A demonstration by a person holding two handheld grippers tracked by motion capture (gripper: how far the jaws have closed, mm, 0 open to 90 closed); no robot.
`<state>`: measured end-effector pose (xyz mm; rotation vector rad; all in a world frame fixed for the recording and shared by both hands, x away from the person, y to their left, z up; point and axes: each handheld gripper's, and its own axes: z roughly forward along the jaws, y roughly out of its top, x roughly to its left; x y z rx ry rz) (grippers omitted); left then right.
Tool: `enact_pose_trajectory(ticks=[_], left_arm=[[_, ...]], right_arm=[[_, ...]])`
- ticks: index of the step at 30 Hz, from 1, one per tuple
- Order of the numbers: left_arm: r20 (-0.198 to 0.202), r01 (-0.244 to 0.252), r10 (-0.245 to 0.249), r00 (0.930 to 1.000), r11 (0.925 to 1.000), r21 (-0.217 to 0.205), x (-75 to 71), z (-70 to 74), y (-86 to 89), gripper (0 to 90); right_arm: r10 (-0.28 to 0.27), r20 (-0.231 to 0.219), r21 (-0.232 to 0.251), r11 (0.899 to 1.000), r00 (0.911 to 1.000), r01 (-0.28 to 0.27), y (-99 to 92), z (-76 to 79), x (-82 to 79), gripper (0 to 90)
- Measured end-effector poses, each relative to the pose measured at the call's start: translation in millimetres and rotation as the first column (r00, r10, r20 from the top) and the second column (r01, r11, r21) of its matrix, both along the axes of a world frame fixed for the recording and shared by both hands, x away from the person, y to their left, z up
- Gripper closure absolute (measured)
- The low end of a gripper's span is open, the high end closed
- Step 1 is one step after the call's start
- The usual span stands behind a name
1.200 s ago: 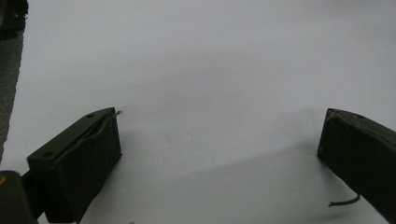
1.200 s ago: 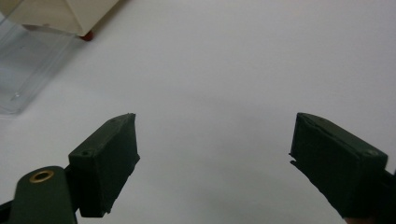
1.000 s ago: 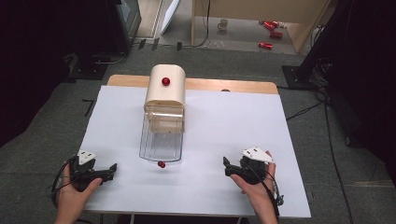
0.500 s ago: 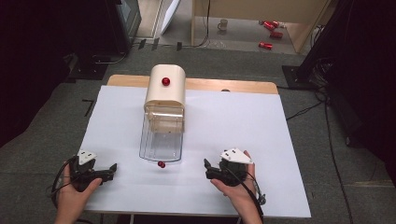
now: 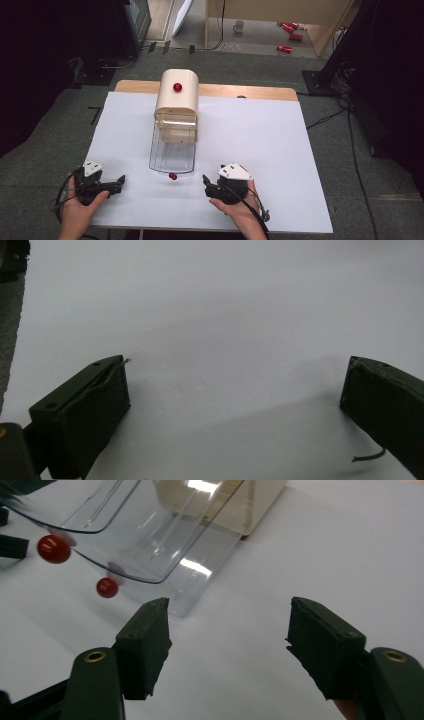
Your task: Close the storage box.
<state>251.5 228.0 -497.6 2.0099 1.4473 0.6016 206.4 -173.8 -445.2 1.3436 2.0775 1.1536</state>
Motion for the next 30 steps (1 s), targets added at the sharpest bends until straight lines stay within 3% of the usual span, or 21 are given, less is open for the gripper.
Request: enact_pose_trajectory(ticks=[17, 30], left_arm=[[0.0, 0.001, -0.001, 1.0, 1.0, 0.001, 0.0, 0.0, 0.1, 0.0], [0.0, 0.001, -0.001, 1.0, 1.0, 0.001, -0.1, 0.0, 0.1, 0.0]], right_arm=[[0.083, 0.001, 0.046, 0.995, 0.9965, -0.083, 31.5, -6.3, -11.2, 50.4], [0.147, 0.0, 0.099, 0.984, 0.9892, -0.146, 56.0, -6.9, -12.4, 66.9]])
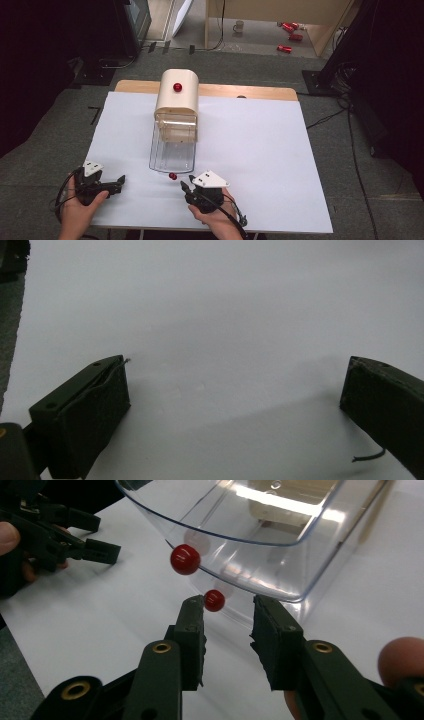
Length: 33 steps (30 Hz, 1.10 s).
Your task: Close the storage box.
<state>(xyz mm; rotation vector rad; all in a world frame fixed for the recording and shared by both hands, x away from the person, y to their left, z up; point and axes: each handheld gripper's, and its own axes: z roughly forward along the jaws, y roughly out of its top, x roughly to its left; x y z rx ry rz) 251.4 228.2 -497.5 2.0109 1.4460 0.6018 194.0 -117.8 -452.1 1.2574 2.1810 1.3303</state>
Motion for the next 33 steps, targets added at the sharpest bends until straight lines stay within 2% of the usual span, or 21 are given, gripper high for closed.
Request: enact_pose_trajectory(ticks=[13, 20, 23, 33], left_arm=[[0.0, -0.001, 0.001, 1.0, 1.0, -0.001, 0.0, 0.0, -0.1, 0.0], [0.0, -0.001, 0.001, 1.0, 1.0, -0.001, 0.1, 0.0, -0.1, 0.0], [0.0, -0.001, 0.001, 1.0, 1.0, -0.001, 0.1, 0.0, -0.1, 0.0], [0.001, -0.001, 0.001, 1.0, 1.0, -0.002, 0.0, 0.0, 0.0, 0.0]], right_arm=[[0.025, -0.014, 0.015, 1.0, 0.9996, -0.025, 19.6, -4.5, 9.6, 69.9], [0.045, -0.016, 0.004, 0.999, 0.9989, -0.044, 27.2, -4.8, 14.5, 70.6], [0.041, -0.028, 0.009, 0.999, 0.9988, -0.04, 28.8, -5.8, 15.6, 70.7], [0.035, -0.016, -0.007, 0.999, 0.9993, -0.035, 35.9, -8.6, 15.4, 72.3]])
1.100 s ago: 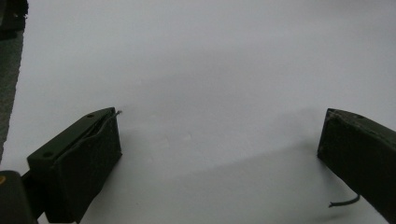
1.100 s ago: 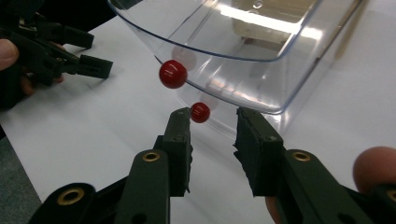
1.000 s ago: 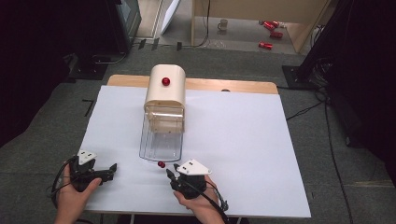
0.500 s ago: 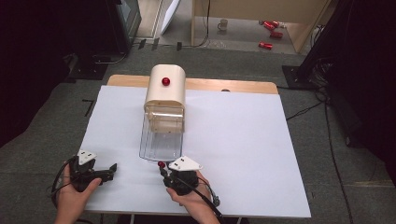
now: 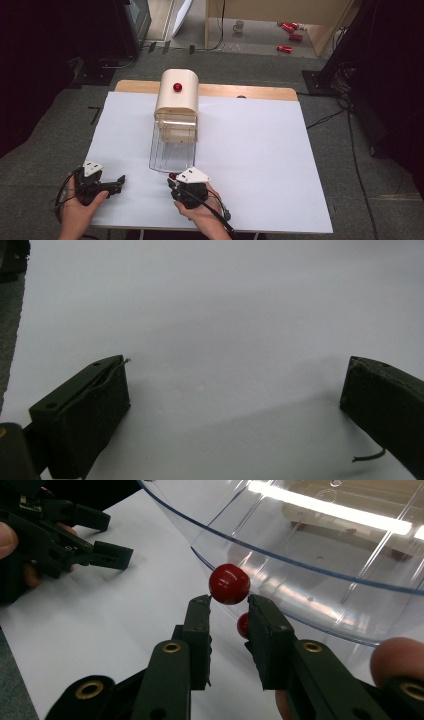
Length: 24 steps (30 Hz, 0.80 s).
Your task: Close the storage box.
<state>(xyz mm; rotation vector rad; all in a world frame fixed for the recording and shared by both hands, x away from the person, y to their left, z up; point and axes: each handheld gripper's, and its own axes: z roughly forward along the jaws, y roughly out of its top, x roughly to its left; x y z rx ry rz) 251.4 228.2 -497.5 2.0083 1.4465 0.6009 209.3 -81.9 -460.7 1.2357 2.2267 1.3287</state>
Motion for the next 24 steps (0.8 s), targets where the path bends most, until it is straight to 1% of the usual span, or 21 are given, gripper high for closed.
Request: enact_pose_trajectory(ticks=[3, 6, 10, 16, 21, 24], left_arm=[[-0.001, 0.0, 0.0, 1.0, 1.0, 0.001, 0.1, 0.0, 0.0, 0.0], [0.0, 0.0, 0.0, 1.0, 1.0, 0.0, 0.0, 0.0, 0.0, 0.0], [0.0, 0.0, 0.0, 1.0, 1.0, 0.001, 0.0, 0.0, 0.0, 0.0], [-0.001, 0.001, -0.001, 1.0, 1.0, 0.001, 0.0, 0.1, 0.1, 0.0], [-0.001, 0.001, -0.001, 1.0, 1.0, 0.001, 0.0, 0.1, 0.0, 0.0], [0.0, -0.001, 0.001, 1.0, 1.0, 0.0, 0.0, 0.0, -0.1, 0.0]], right_arm=[[-0.006, 0.005, 0.001, 1.0, 1.0, 0.006, -0.4, -0.6, 1.0, 75.1], [-0.006, 0.0, 0.008, 1.0, 1.0, 0.006, -0.2, -1.2, 1.6, 76.5], [-0.002, 0.015, 0.002, 1.0, 0.9999, 0.002, 1.5, -0.6, 0.5, 79.1], [-0.005, 0.01, 0.007, 1.0, 0.9999, 0.005, 2.1, 1.2, -0.6, 79.6], [-0.002, 0.026, 0.014, 1.0, 0.9997, 0.002, 2.7, 6.5, -1.0, 79.5], [0.0, 0.028, 0.021, 1.0, 0.9996, -0.001, 2.4, 9.8, -1.3, 79.4]])
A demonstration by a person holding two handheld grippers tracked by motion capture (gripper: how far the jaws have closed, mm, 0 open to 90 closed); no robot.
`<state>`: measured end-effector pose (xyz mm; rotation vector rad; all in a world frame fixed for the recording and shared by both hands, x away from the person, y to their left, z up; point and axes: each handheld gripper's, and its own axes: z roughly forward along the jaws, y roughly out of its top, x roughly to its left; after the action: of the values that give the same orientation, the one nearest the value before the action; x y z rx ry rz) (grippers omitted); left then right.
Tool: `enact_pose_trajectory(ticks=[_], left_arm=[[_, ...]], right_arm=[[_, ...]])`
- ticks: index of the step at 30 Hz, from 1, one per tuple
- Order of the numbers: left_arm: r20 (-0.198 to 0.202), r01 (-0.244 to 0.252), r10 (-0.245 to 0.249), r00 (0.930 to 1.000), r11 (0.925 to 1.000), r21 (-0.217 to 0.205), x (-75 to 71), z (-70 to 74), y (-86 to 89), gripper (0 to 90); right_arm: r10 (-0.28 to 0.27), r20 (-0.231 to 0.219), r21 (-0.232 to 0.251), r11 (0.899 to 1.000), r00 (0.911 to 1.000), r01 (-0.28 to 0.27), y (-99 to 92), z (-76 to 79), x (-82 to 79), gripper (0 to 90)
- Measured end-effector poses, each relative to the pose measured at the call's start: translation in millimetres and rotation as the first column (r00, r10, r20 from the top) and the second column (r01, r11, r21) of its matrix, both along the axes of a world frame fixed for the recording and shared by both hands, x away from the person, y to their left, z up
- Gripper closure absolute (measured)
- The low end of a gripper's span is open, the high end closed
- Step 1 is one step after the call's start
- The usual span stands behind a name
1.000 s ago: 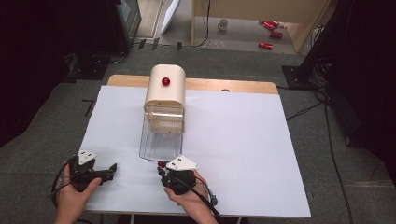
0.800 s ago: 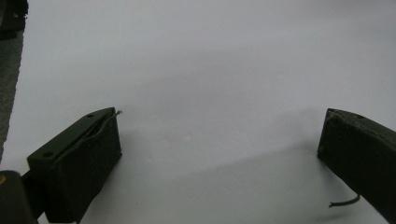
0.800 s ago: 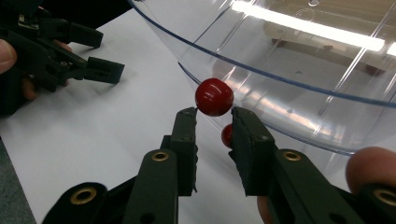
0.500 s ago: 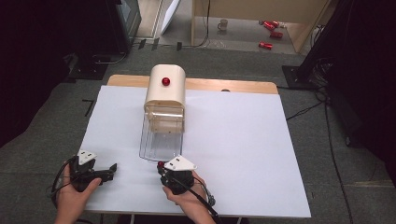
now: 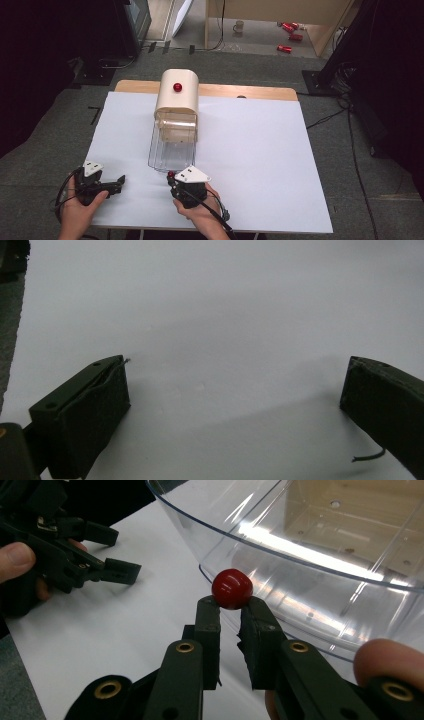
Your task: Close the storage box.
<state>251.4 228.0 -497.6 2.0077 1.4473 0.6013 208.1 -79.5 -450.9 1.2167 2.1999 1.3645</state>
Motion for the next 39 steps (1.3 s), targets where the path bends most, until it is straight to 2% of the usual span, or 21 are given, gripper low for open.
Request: enact_pose_trajectory(ticks=[6, 14, 28, 39], left_arm=[[-0.002, 0.002, -0.002, 1.0, 1.0, 0.002, 0.0, 0.2, 0.2, 0.0], [-0.001, 0.002, -0.002, 1.0, 1.0, 0.001, 0.0, 0.1, 0.2, 0.0], [-0.001, 0.001, -0.001, 1.0, 1.0, 0.001, 0.0, 0.1, 0.2, 0.0], [-0.003, 0.001, -0.001, 1.0, 1.0, 0.0, 0.1, 0.2, 0.3, 0.0]], right_arm=[[0.003, 0.021, 0.007, 1.0, 0.9998, -0.003, -1.6, 9.6, 1.0, 79.6], [0.003, 0.026, 0.013, 1.0, 0.9997, -0.004, -0.6, 17.4, 3.7, 79.6], [-0.008, 0.063, 0.02, 1.0, 0.998, 0.006, -5.7, 38.0, 17.1, 79.2], [-0.03, 0.067, -0.002, 1.0, 0.9973, 0.03, -8.6, 40.7, 33.1, 78.6]])
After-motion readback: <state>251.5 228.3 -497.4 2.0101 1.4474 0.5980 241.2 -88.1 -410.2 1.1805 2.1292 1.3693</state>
